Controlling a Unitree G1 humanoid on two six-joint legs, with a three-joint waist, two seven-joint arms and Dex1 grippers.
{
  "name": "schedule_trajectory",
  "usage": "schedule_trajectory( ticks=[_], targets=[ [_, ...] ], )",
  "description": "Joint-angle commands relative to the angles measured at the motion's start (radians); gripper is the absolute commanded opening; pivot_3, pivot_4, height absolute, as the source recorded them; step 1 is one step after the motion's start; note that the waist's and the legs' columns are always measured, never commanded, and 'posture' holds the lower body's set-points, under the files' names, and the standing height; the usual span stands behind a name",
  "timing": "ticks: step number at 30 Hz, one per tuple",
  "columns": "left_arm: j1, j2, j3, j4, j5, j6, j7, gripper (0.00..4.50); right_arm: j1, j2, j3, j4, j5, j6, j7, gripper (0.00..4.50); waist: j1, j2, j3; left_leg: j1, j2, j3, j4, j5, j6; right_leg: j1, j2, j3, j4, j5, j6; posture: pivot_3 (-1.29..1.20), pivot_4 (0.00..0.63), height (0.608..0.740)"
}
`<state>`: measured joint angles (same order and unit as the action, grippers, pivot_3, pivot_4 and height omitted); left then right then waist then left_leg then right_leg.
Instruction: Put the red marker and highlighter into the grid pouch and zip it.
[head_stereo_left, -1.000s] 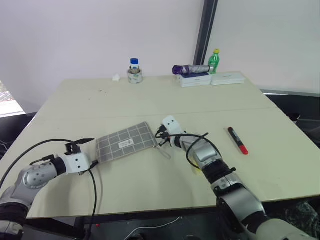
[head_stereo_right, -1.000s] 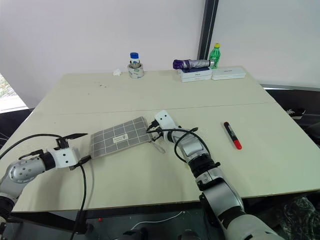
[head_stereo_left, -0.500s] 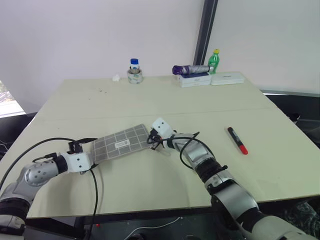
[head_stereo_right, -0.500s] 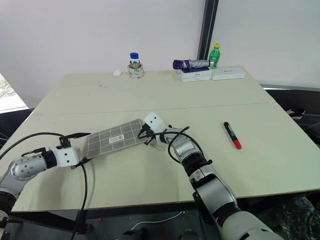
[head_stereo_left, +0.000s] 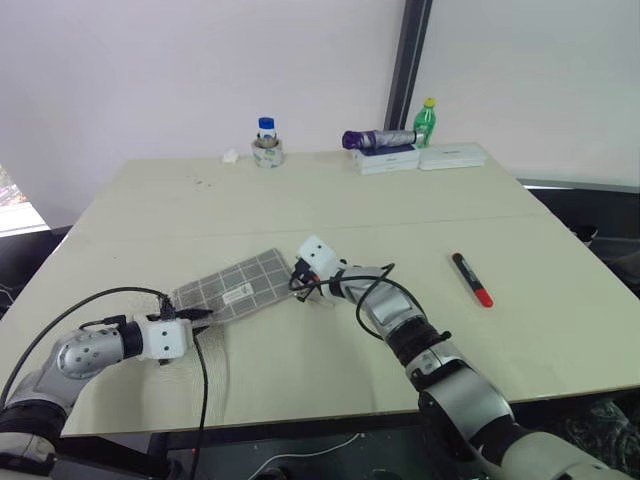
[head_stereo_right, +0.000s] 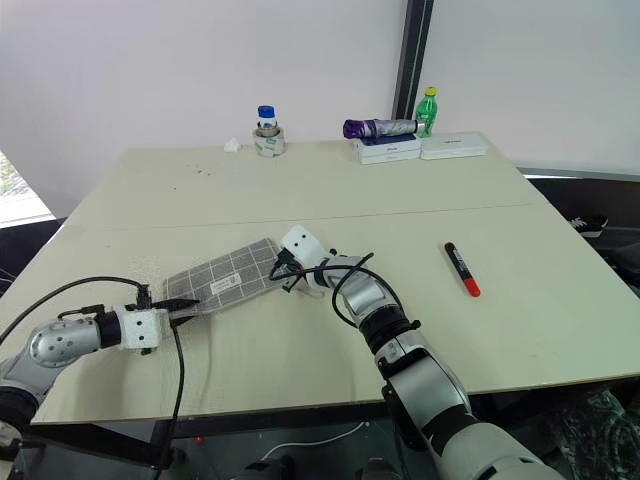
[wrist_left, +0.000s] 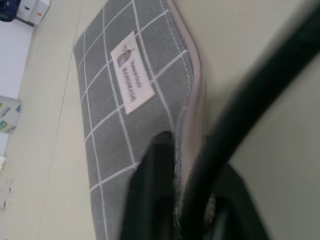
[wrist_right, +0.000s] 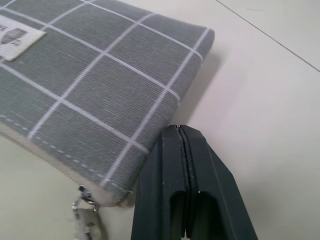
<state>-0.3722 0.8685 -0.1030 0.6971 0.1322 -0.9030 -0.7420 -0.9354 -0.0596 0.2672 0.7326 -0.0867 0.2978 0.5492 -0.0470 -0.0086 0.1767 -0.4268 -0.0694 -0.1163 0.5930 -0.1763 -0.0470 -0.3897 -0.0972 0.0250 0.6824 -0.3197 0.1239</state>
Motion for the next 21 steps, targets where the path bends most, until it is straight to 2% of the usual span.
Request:
schedule_trajectory(
  ticks=[1, 4, 8, 11, 14, 21],
  targets=[
    [0.007, 0.003, 0.018, -0.045, -0.05, 0.006, -0.015, 0.06, -0.015, 0.003, -0.007, -0.024, -0.005, -0.02, -0.002, 0.0, 0.0, 0.0, 0.0, 0.0, 0.0, 0.0, 0.0, 0.0, 0.0, 0.0, 0.0, 0.0, 0.0, 0.0, 0.0, 0.0, 0.15, 0.74],
    [0.028, -0.008, 0.029, -0.108, -0.094, 0.069, -0.028, 0.06, -0.012, -0.014, -0.009, -0.045, -0.022, -0.046, -0.019, 0.0, 0.001, 0.0, 0.0, 0.0, 0.0, 0.0, 0.0, 0.0, 0.0, 0.0, 0.0, 0.0, 0.0, 0.0, 0.0, 0.0, 0.15, 0.74],
    [0.096, -0.059, 0.087, -0.363, -0.246, 0.395, -0.003, 0.06, -0.012, -0.095, -0.064, -0.149, -0.027, -0.049, -0.075, 0.0, 0.003, 0.0, 0.0, -0.001, 0.002, -0.001, 0.001, 0.0, 0.0, 0.0, 0.0, 0.0, 0.0, 0.0, 0.0, 0.0, 0.15, 0.74],
    [0.149, -0.1, 0.113, -0.547, -0.3, 0.59, 0.031, 0.06, 0.007, -0.167, -0.093, -0.25, -0.015, -0.013, -0.059, 0.0, 0.003, 0.0, 0.0, -0.001, 0.002, -0.001, 0.001, 0.0, 0.0, 0.0, 0.0, 0.0, 0.0, 0.0, 0.0, 0.0, 0.15, 0.74],
    [0.184, -0.157, 0.123, -0.711, -0.334, 0.767, 0.086, 0.0, 0.061, -0.252, -0.138, -0.404, 0.035, 0.078, 0.012, 0.87, 0.002, 0.0, 0.0, -0.001, 0.003, 0.0, 0.001, 0.0, 0.0, 0.001, 0.0, 0.0, 0.0, 0.0, 0.0, 0.0, 0.15, 0.74],
    [0.2, -0.273, 0.105, -0.879, -0.328, 0.983, 0.177, 0.0, 0.198, -0.374, -0.219, -0.732, 0.192, 0.376, 0.146, 4.49, 0.003, 0.0, 0.0, -0.001, 0.005, 0.001, 0.001, 0.0, 0.0, 0.001, 0.002, 0.001, 0.0, 0.0, 0.0, 0.0, 0.15, 0.74]
  ],
)
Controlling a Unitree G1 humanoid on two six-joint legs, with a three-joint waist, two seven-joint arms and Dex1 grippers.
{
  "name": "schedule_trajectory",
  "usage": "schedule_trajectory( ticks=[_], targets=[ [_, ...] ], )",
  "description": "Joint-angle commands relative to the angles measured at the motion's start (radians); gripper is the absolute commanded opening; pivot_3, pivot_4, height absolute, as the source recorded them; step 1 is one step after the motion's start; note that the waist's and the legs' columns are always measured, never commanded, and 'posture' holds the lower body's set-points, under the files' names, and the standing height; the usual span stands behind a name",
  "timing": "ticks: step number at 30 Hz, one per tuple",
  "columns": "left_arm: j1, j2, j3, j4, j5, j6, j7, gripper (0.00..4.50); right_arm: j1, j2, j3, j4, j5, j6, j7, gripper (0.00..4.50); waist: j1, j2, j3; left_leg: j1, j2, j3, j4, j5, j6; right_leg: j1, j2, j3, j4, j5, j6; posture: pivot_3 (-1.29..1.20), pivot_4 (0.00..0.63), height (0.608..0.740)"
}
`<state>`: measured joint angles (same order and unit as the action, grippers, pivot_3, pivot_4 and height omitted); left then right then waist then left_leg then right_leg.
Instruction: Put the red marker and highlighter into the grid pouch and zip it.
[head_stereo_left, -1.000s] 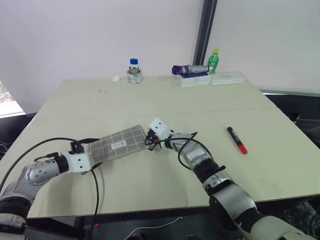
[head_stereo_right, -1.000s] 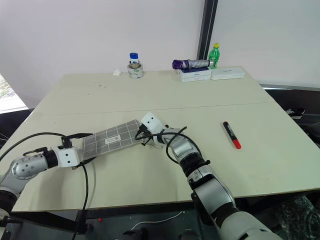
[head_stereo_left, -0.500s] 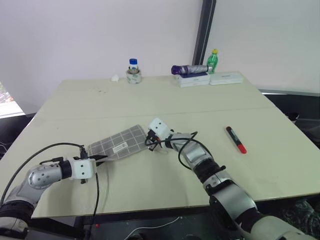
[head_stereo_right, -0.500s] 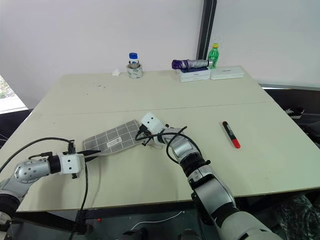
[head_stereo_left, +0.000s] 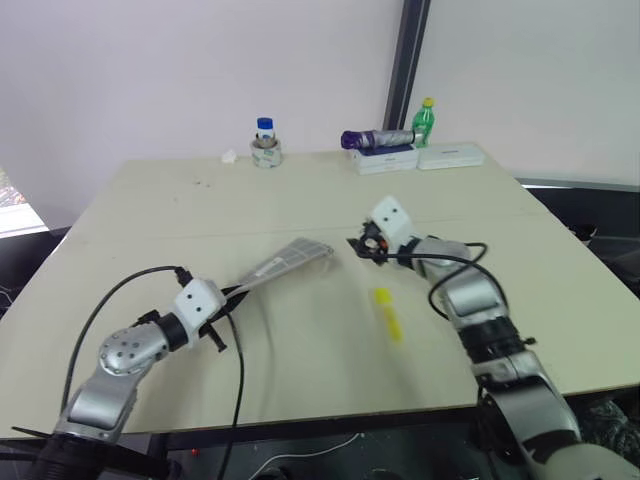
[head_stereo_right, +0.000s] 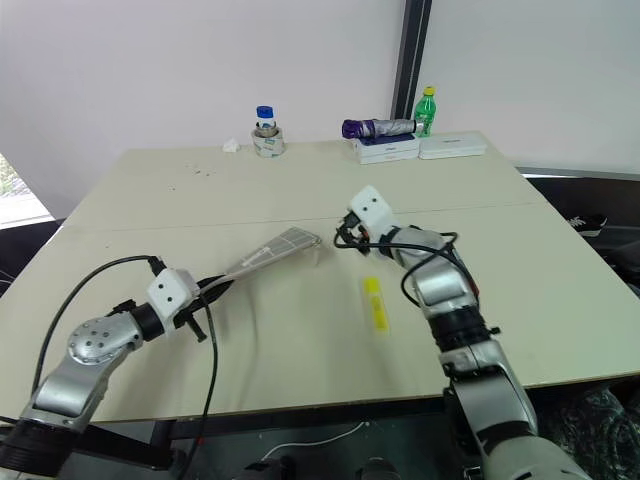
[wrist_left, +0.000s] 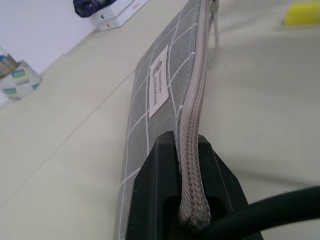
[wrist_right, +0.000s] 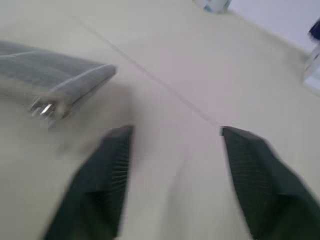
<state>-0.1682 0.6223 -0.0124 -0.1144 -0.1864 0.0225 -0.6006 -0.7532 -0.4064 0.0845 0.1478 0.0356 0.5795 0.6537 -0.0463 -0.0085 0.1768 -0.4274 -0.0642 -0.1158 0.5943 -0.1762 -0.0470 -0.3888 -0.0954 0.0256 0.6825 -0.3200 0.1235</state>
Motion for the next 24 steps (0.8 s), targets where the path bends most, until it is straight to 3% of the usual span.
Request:
schedule_trajectory(
  ticks=[1, 6, 19, 22, 24],
  targets=[
    [-0.006, -0.043, 0.01, -0.08, -0.007, 0.076, 0.045, 0.0, 0.034, -0.038, -0.039, -0.186, 0.088, 0.128, 0.053, 4.49, 0.002, 0.0, 0.0, 0.0, 0.0, 0.0, 0.0, 0.0, 0.0, 0.0, 0.0, 0.0, 0.0, 0.0, 0.0, 0.0, 0.15, 0.74],
    [-0.021, -0.117, -0.014, -0.128, -0.009, 0.144, 0.064, 0.0, 0.074, -0.02, -0.044, -0.253, 0.134, 0.211, 0.021, 4.49, 0.004, 0.0, 0.0, 0.0, 0.0, 0.0, 0.001, 0.0, 0.0, 0.001, 0.0, 0.0, 0.0, 0.0, 0.0, 0.0, 0.15, 0.74],
    [-0.016, -0.152, -0.011, -0.161, -0.019, 0.168, 0.022, 0.0, 0.008, 0.076, -0.011, -0.086, 0.128, 0.118, -0.058, 4.49, 0.005, 0.0, 0.0, 0.0, 0.0, 0.0, 0.001, 0.0, 0.0, 0.001, 0.0, 0.0, 0.0, 0.0, 0.0, 0.0, 0.15, 0.74],
    [-0.008, -0.156, -0.01, -0.169, -0.015, 0.167, 0.02, 0.0, 0.001, 0.09, -0.014, -0.053, 0.131, 0.096, -0.065, 3.66, 0.005, 0.0, 0.0, 0.0, 0.0, 0.0, 0.001, 0.0, 0.0, 0.001, 0.0, 0.0, 0.0, 0.0, 0.0, 0.0, 0.15, 0.74],
    [-0.002, -0.157, -0.008, -0.174, -0.014, 0.168, 0.019, 0.0, 0.003, 0.092, -0.011, -0.05, 0.132, 0.091, -0.064, 2.75, 0.005, 0.0, 0.0, 0.0, 0.0, 0.0, 0.001, 0.0, 0.0, 0.001, 0.0, 0.0, -0.001, 0.0, 0.0, 0.0, 0.15, 0.74]
  ],
)
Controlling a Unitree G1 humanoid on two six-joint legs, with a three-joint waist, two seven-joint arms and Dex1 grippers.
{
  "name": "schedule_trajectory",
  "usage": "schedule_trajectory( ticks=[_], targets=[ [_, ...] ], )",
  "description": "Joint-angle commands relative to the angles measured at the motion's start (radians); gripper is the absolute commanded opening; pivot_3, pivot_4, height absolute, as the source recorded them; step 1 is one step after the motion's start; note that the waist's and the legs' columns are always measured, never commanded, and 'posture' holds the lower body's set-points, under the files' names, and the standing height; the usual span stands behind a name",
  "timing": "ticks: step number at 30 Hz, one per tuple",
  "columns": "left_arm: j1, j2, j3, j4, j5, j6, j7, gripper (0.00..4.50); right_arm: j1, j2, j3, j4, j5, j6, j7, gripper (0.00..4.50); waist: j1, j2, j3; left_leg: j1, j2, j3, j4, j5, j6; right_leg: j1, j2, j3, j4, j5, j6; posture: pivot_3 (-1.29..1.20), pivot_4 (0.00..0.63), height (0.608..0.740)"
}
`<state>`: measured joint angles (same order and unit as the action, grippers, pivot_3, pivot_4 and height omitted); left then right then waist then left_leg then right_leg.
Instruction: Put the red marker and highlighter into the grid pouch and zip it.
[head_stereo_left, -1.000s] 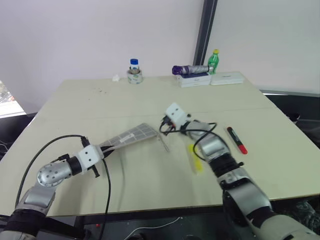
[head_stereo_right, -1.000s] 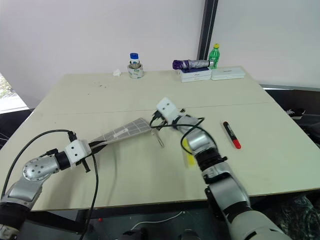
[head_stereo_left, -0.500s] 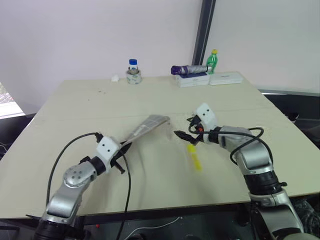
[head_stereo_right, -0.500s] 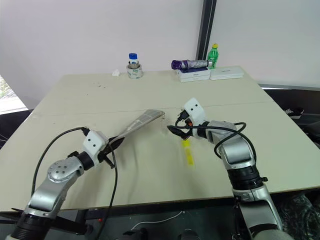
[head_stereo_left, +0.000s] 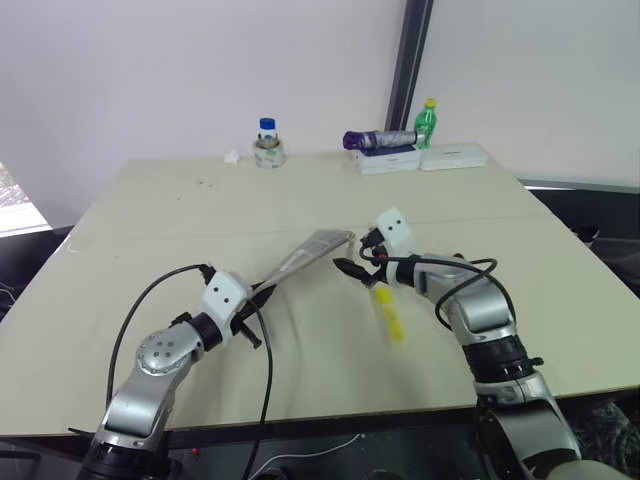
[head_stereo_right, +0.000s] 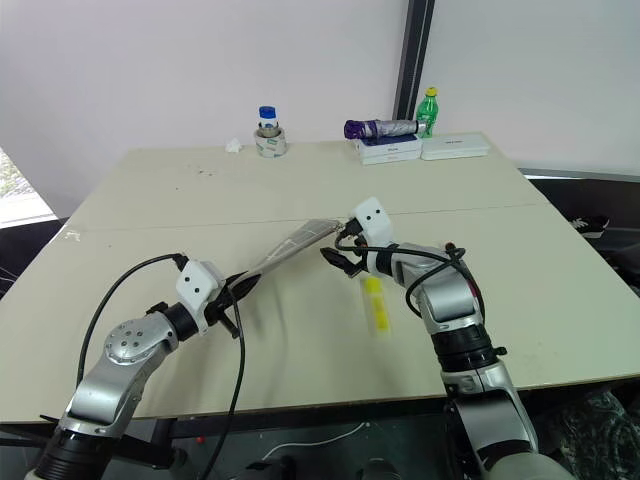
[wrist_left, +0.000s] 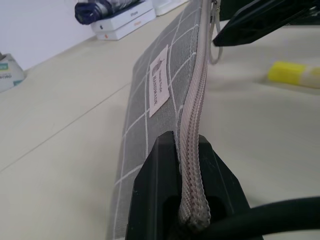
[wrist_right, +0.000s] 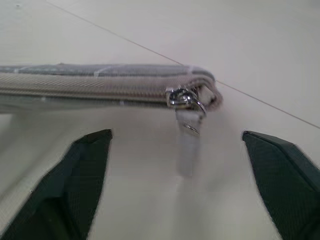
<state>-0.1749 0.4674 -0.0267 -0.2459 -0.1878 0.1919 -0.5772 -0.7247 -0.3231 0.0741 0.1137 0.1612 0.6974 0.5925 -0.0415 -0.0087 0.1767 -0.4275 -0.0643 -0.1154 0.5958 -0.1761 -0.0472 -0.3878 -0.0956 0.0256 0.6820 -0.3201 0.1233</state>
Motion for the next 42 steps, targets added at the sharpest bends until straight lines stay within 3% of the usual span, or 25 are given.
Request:
schedule_trajectory(
  ticks=[1, 5, 6, 14, 21, 29, 33, 36, 40, 42],
  targets=[
    [0.008, -0.003, 0.007, -0.045, -0.012, -0.001, -0.004, 0.0, -0.024, 0.012, 0.003, -0.021, 0.01, -0.026, -0.001, 2.19, 0.0, 0.0, 0.0, 0.0, 0.0, 0.0, 0.0, 0.0, 0.0, 0.0, 0.0, 0.0, 0.0, 0.0, 0.0, 0.0, 0.15, 0.74],
    [0.012, -0.006, 0.009, -0.041, 0.0, -0.003, 0.006, 0.0, -0.009, 0.016, 0.028, -0.068, 0.016, -0.007, 0.011, 0.16, -0.001, 0.0, 0.0, 0.0, 0.0, 0.0, 0.0, 0.0, 0.0, 0.0, 0.0, 0.0, 0.0, 0.0, 0.0, 0.0, 0.15, 0.74],
    [0.009, -0.009, 0.01, -0.037, 0.005, -0.005, 0.014, 0.0, -0.004, 0.015, 0.037, -0.084, 0.019, 0.001, 0.016, 0.07, -0.001, 0.0, 0.0, 0.0, 0.0, 0.0, 0.0, 0.0, 0.0, 0.0, 0.0, 0.0, 0.0, 0.0, 0.0, 0.0, 0.15, 0.74],
    [-0.013, -0.072, -0.041, -0.021, 0.064, 0.012, 0.08, 0.0, 0.059, -0.006, 0.253, -0.333, 0.012, 0.086, 0.087, 0.07, 0.001, 0.0, 0.0, 0.0, 0.0, 0.0, 0.0, 0.0, 0.0, 0.0, 0.0, 0.0, 0.0, 0.0, 0.0, 0.0, 0.15, 0.74],
    [-0.021, -0.139, -0.096, -0.024, 0.109, 0.045, 0.13, 0.0, 0.044, 0.079, 0.384, -0.408, 0.019, 0.165, 0.069, 0.07, 0.003, 0.0, 0.0, 0.0, 0.0, -0.001, 0.0, 0.0, 0.0, 0.0, 0.0, 0.0, 0.0, 0.0, 0.0, 0.0, 0.15, 0.74],
    [-0.032, -0.17, -0.102, -0.022, 0.121, 0.067, 0.143, 0.0, 0.009, 0.108, 0.4, -0.386, 0.003, 0.172, 0.073, 0.07, 0.003, 0.0, 0.0, 0.0, 0.0, -0.001, 0.0, 0.0, 0.0, 0.0, 0.0, 0.0, 0.0, 0.0, 0.0, 0.0, 0.15, 0.74],
    [-0.054, -0.182, -0.08, 0.0, 0.145, 0.07, 0.186, 0.0, 0.018, 0.051, 0.358, -0.416, -0.011, 0.165, 0.077, 0.07, 0.006, 0.0, 0.0, 0.0, 0.0, -0.001, 0.0, 0.0, 0.0, 0.0, 0.0, 0.0, 0.0, 0.0, 0.0, 0.0, 0.15, 0.74],
    [-0.066, -0.188, -0.064, 0.013, 0.16, 0.069, 0.211, 0.0, 0.038, -0.04, 0.297, -0.473, 0.024, 0.203, 0.125, 0.91, 0.012, -0.001, 0.0, 0.0, -0.001, -0.001, 0.0, 0.0, 0.0, 0.001, 0.0, 0.0, -0.001, 0.0, 0.0, 0.0, 0.15, 0.74],
    [-0.081, -0.19, -0.055, 0.038, 0.174, 0.045, 0.23, 0.0, 0.098, -0.16, 0.19, -0.548, 0.029, 0.245, 0.103, 2.85, 0.027, -0.001, 0.0, 0.0, -0.001, -0.001, 0.0, 0.0, 0.0, 0.001, -0.001, -0.001, -0.002, 0.0, 0.0, 0.0, 0.15, 0.74],
    [-0.095, -0.181, -0.06, 0.066, 0.187, 0.018, 0.231, 0.0, 0.143, -0.235, 0.136, -0.573, -0.007, 0.279, 0.064, 2.85, 0.031, -0.001, 0.0, 0.0, -0.001, -0.001, 0.0, 0.0, 0.0, 0.001, -0.001, -0.001, -0.002, 0.0, 0.0, 0.0, 0.15, 0.74]
  ],
)
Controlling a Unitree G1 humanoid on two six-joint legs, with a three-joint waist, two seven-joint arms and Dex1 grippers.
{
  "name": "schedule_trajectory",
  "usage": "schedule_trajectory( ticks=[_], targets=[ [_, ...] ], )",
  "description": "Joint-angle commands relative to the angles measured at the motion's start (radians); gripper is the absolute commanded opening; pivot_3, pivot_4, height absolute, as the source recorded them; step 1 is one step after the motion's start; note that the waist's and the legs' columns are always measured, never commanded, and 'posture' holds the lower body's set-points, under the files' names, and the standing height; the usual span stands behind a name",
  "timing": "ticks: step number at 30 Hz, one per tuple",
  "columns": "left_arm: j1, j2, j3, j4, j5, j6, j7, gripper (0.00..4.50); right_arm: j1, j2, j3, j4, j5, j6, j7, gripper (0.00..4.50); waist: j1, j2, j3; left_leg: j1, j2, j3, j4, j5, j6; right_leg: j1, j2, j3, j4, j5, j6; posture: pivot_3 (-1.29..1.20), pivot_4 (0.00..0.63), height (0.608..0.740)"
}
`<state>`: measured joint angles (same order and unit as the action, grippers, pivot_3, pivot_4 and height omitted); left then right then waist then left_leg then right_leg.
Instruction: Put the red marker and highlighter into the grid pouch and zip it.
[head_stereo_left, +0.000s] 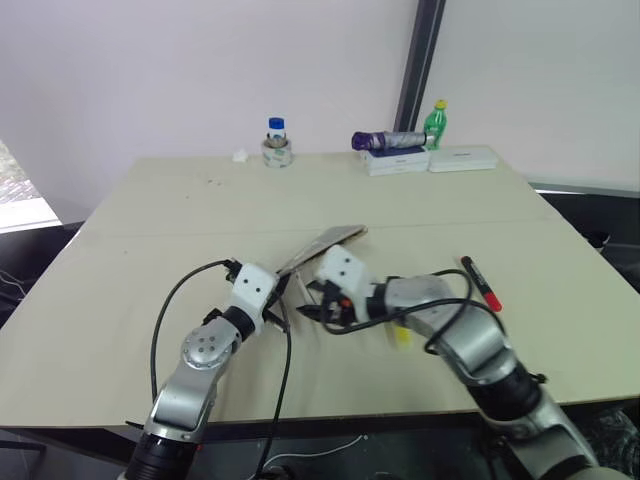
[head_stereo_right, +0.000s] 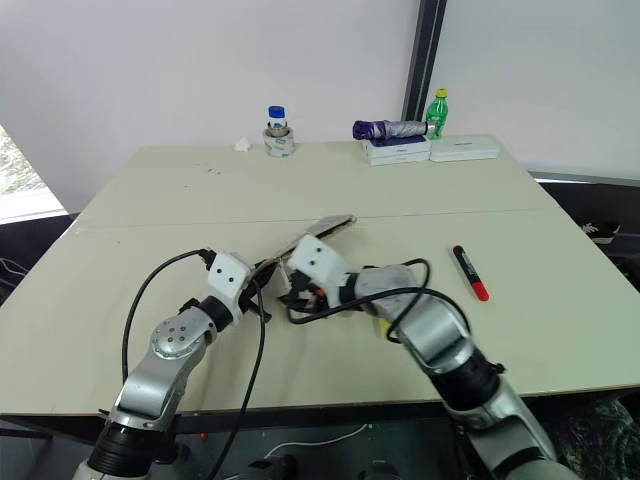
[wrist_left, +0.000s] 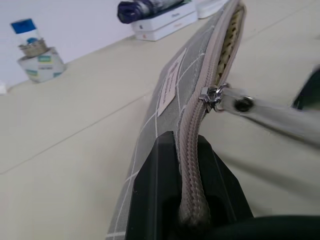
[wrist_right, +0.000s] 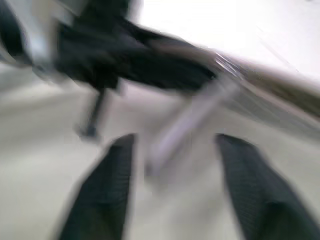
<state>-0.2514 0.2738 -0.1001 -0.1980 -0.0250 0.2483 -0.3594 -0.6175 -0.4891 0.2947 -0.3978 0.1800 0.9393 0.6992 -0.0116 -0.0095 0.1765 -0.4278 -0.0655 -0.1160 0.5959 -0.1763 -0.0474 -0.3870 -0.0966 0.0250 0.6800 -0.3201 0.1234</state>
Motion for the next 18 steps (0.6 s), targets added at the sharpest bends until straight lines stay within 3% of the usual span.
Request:
schedule_trajectory(
  ticks=[1, 4, 9, 18],
  targets=[
    [-0.023, 0.016, 0.011, 0.03, 0.029, -0.049, 0.012, 0.0, 0.05, -0.095, -0.1, -0.068, -0.038, 0.053, -0.06, 2.85, 0.001, 0.0, 0.0, 0.0, 0.0, 0.0, 0.0, 0.0, 0.0, 0.0, 0.0, 0.0, 0.0, 0.0, 0.0, 0.0, 0.15, 0.74],
    [-0.036, 0.014, 0.002, 0.067, 0.03, -0.078, 0.005, 0.0, 0.111, -0.158, -0.15, -0.087, -0.028, 0.129, -0.077, 2.85, -0.001, 0.0, 0.0, 0.0, -0.001, 0.0, 0.0, 0.0, 0.0, 0.0, 0.0, 0.0, 0.0, 0.0, 0.0, 0.0, 0.15, 0.74],
    [-0.056, 0.009, -0.032, 0.141, 0.044, -0.145, -0.024, 0.0, 0.213, -0.142, -0.271, -0.146, 0.016, 0.306, -0.133, 2.85, 0.0, -0.001, 0.0, -0.001, 0.0, 0.001, 0.0, 0.0, 0.0, 0.0, 0.0, 0.0, -0.001, 0.0, 0.0, 0.0, 0.15, 0.74],
    [-0.063, -0.006, -0.055, 0.193, 0.053, -0.199, -0.043, 0.0, 0.235, -0.01, -0.37, -0.198, 0.075, 0.527, -0.222, 2.85, 0.001, -0.001, 0.0, -0.001, 0.0, 0.0, 0.0, 0.0, 0.0, 0.001, -0.001, 0.0, -0.001, 0.0, 0.0, 0.0, 0.15, 0.74]
  ],
)
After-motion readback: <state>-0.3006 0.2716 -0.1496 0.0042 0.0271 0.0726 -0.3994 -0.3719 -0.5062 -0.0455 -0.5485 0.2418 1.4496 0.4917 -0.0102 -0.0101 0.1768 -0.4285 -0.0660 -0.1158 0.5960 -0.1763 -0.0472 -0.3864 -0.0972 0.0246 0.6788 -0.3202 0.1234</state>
